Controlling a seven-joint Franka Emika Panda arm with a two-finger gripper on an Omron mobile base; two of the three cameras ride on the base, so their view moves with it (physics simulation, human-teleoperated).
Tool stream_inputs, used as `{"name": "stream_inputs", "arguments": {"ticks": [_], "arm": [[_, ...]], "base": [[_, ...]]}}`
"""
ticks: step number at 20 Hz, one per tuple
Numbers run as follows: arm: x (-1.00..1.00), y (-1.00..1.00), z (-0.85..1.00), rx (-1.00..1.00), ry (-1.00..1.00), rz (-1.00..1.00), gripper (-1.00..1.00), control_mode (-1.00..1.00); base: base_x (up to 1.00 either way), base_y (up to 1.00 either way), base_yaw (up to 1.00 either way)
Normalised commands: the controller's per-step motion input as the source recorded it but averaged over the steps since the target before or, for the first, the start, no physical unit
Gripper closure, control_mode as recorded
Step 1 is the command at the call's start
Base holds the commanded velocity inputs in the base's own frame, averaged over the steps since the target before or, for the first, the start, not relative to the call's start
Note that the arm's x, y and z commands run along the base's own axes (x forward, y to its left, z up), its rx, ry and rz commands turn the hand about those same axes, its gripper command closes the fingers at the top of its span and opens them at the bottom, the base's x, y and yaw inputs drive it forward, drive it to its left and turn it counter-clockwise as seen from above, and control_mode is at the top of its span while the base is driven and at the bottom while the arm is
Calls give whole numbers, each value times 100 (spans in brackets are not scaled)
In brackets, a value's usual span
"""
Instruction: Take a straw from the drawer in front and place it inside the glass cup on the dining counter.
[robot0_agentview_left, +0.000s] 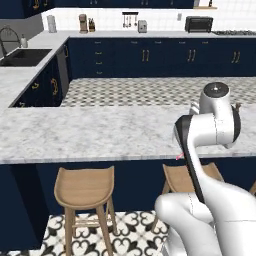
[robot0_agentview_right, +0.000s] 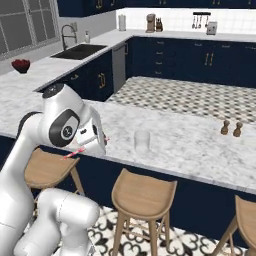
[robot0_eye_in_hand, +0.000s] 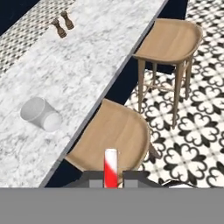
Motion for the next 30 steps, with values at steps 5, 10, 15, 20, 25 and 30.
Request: {"name": "stream_inputs", "arguments": {"ticks": [5, 10, 15, 20, 25, 30], "arm": [[14, 1, 0, 0, 1, -6, 100, -100], [45, -3, 33, 5, 0, -9, 100, -100], [23, -26, 69, 6, -5, 11, 100, -100], [5, -48, 59, 2, -18, 40, 100, -100], [4, -49, 14, 2, -21, 66, 100, -100], [34, -20, 0, 0, -17, 68, 100, -100]], "base": [[68, 18, -28], [0, 0, 0], [0, 0, 0], [0, 0, 0], [0, 0, 0], [0, 0, 0]]}}
